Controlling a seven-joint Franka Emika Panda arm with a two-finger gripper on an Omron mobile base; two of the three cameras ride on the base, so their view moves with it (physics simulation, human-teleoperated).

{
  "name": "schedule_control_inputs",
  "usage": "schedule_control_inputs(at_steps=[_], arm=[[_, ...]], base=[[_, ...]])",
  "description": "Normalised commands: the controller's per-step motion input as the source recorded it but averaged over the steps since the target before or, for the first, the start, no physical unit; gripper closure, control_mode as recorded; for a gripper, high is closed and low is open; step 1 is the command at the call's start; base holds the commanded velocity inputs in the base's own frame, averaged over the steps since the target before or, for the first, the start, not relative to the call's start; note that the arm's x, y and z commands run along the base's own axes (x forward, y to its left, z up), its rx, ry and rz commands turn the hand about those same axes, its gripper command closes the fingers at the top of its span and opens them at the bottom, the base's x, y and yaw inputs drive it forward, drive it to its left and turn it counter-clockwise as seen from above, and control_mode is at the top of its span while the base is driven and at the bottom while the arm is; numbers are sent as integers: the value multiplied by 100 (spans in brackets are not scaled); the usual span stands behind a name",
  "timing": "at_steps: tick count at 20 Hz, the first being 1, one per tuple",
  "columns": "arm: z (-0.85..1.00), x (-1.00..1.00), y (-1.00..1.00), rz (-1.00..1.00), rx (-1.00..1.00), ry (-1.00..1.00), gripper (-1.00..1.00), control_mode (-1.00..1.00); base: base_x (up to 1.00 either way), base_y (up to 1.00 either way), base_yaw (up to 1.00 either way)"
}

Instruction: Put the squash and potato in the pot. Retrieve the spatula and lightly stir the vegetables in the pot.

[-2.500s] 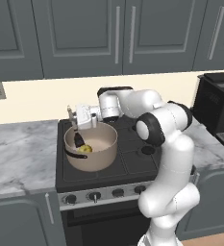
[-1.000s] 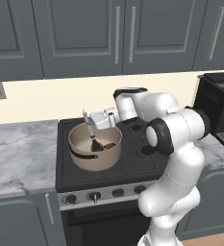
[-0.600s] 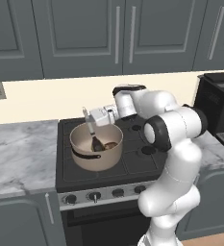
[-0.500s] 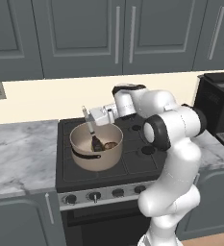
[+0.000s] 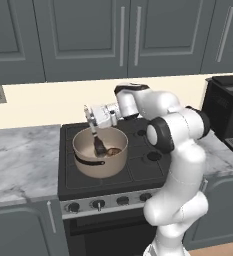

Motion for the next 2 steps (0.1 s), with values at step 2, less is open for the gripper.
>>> schedule_control_inputs(at_steps=[2], arm=[[-5, 19, 14, 6, 0, -31, 100, -100]], base=[[0, 0, 0]])
